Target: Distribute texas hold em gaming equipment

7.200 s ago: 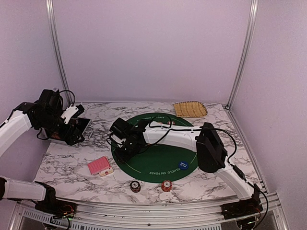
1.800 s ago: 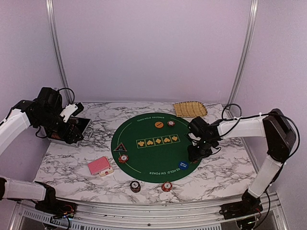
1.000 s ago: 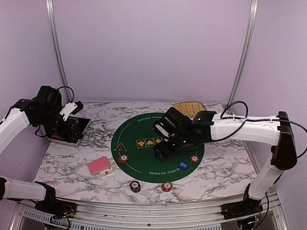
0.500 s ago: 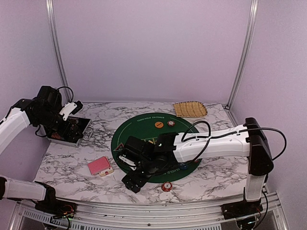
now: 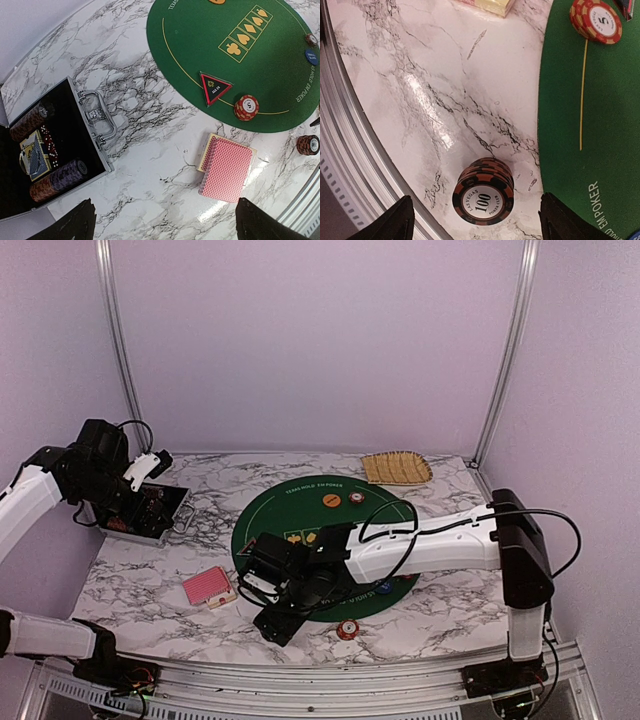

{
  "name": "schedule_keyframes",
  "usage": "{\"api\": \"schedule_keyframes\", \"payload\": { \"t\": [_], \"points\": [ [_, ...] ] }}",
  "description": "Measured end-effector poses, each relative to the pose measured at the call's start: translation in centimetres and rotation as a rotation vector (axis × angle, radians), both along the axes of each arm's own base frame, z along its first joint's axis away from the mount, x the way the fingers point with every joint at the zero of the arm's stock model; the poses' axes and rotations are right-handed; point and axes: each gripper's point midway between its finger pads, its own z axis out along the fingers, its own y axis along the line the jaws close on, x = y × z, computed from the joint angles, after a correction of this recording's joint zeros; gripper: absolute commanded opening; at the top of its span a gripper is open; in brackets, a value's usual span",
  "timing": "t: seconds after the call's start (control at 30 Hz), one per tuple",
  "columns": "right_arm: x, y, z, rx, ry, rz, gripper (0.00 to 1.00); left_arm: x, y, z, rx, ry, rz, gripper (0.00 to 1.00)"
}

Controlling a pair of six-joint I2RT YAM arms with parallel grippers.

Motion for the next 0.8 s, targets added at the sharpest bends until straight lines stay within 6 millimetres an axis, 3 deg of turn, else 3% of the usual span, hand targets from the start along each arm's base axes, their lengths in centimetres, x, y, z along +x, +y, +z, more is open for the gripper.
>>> {"api": "schedule_keyframes", "payload": {
  "t": [0.3,0.8],
  "points": [
    [0.1,0.0,-1.9,-0.042,0.003,0.010,0.76,0.0,0.0,0.0,0.000,-0.001,-0.001,0.99],
    [0.1,0.0,-2.1,-0.046,0.002,0.013,0.52,0.0,0.1,0.0,0.005,-0.002,0.000,0.99]
  ]
}}
